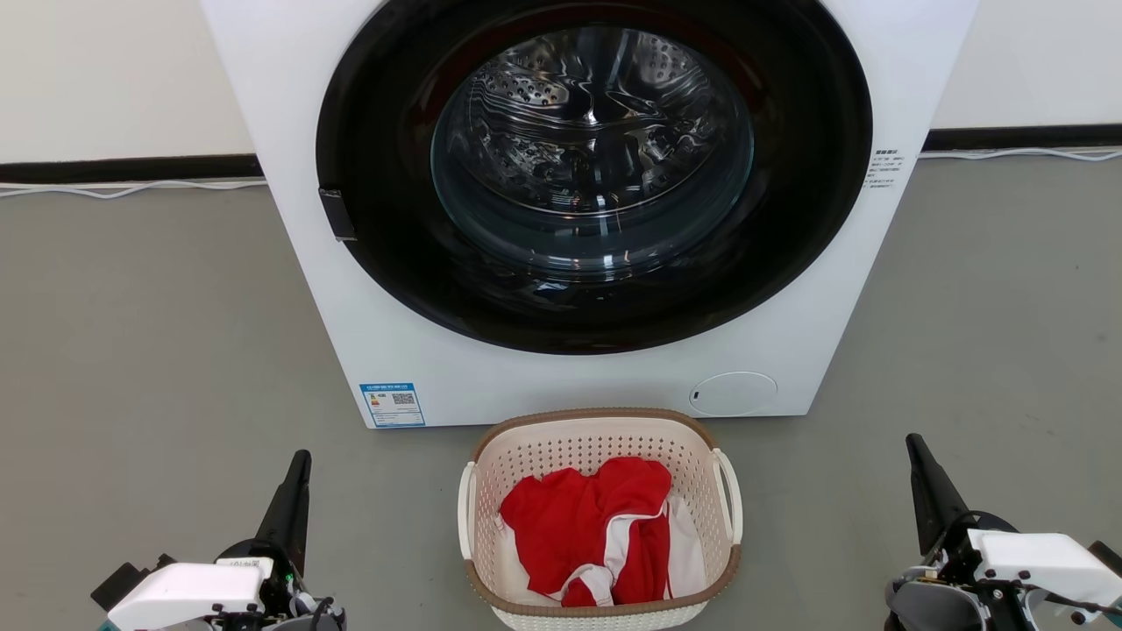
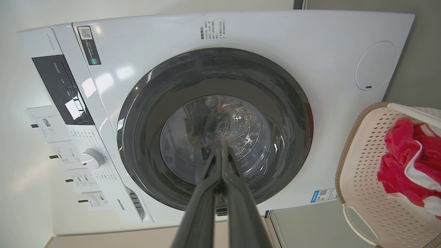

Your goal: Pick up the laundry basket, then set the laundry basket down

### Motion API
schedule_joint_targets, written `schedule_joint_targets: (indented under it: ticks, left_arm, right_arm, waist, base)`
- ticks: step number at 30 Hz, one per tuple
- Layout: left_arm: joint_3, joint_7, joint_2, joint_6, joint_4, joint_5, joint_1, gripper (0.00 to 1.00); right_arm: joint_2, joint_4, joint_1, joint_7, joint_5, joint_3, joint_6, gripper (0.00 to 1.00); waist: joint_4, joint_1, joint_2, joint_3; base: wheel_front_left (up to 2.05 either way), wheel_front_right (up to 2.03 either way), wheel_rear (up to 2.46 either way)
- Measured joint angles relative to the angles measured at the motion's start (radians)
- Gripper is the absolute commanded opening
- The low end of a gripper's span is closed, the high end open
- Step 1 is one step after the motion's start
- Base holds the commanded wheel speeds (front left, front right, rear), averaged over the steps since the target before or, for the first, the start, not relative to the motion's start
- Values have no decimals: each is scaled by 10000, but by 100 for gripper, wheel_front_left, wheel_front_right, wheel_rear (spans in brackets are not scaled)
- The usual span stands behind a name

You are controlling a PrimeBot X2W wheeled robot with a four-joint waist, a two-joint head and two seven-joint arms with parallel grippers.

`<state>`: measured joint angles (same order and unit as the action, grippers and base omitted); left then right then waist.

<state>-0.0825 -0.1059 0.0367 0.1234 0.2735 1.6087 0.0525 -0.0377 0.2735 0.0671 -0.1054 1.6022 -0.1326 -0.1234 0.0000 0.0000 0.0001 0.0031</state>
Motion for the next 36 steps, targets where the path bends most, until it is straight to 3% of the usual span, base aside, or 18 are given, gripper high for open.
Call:
schedule_joint_targets:
  ticks: [36]
  left_arm:
    - [0,0,0,0,0,0,0,0]
  right_arm:
    - [-2,0,0,-2,0,0,0,0]
  waist:
    - [0,0,0,0]
  base:
    - [0,0,0]
